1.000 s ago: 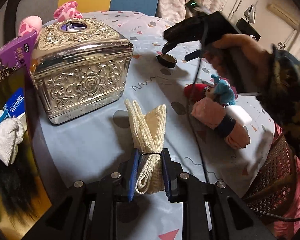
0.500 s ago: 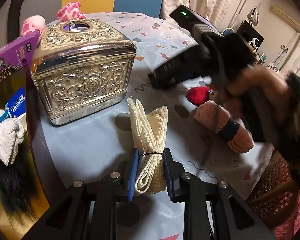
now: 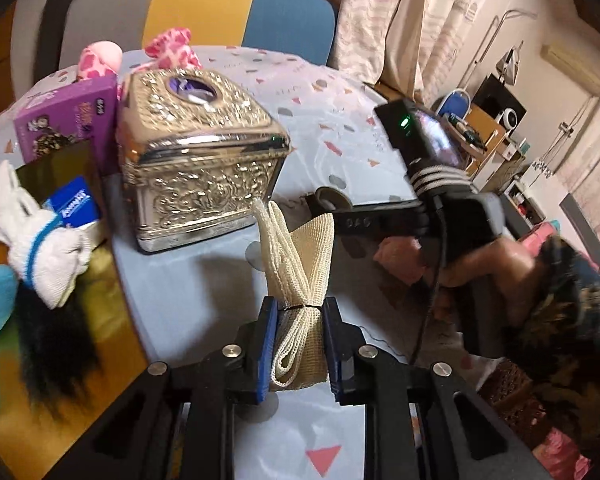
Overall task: Organize soft objects
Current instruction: 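Lift the beige cloth with the left tool while the right tool grasps the brown tape roll, then lower the beige cloth into the gold tray and open the left tool while the right tool holds the tape, then carry the tape roll into the gold tray and open the right tool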
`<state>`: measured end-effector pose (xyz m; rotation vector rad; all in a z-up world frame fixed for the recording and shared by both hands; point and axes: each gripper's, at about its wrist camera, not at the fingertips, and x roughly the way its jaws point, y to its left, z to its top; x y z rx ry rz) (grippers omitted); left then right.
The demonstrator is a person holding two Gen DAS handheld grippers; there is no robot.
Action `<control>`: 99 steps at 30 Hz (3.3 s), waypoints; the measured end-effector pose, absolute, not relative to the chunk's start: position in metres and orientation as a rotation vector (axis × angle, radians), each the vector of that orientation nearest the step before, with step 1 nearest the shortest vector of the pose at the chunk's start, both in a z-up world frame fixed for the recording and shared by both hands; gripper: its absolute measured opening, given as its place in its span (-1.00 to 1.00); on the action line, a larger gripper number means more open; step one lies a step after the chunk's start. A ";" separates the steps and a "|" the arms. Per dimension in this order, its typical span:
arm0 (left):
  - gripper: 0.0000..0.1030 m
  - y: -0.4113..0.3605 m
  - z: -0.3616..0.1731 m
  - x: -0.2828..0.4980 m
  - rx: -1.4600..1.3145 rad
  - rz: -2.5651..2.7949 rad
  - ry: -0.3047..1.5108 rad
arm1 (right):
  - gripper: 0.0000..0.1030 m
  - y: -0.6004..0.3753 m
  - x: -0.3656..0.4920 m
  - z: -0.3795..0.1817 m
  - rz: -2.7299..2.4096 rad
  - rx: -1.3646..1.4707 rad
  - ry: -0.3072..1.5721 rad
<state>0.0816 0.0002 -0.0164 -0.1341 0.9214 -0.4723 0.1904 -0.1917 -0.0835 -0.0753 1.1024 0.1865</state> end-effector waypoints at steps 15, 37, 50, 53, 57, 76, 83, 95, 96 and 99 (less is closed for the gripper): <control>-0.56 0.098 0.025 0.051 -0.321 -0.337 0.831 | -0.07 -0.173 0.186 -0.076 0.185 -0.166 1.051; -0.54 0.131 -0.039 0.083 -0.540 -0.231 0.991 | -0.07 -0.172 0.191 -0.077 0.186 -0.177 1.054; 0.08 0.132 -0.029 0.071 -0.375 -0.160 0.955 | -0.07 -0.173 0.193 -0.078 0.183 -0.185 1.050; 0.12 0.134 -0.023 0.063 -0.334 -0.113 0.944 | -0.07 -0.172 0.193 -0.079 0.179 -0.191 1.048; 0.30 0.135 -0.013 0.054 -0.263 -0.033 0.904 | -0.07 -0.172 0.192 -0.079 0.173 -0.196 1.046; 0.67 0.145 0.004 0.033 -0.183 0.109 0.796 | -0.08 -0.169 0.184 -0.074 0.100 -0.174 1.088; 0.67 0.154 0.001 0.030 -0.205 0.122 0.794 | -0.08 -0.164 0.165 -0.071 0.102 -0.100 1.125; 0.75 0.175 -0.003 0.024 -0.266 0.139 0.796 | -0.08 -0.152 0.124 -0.049 0.195 -0.042 1.090; 0.75 0.178 -0.003 0.023 -0.275 0.143 0.795 | -0.08 -0.149 0.118 -0.043 0.213 -0.039 1.070; 0.75 0.190 -0.002 0.021 -0.301 0.172 0.783 | -0.08 -0.131 0.101 -0.018 0.300 -0.042 0.998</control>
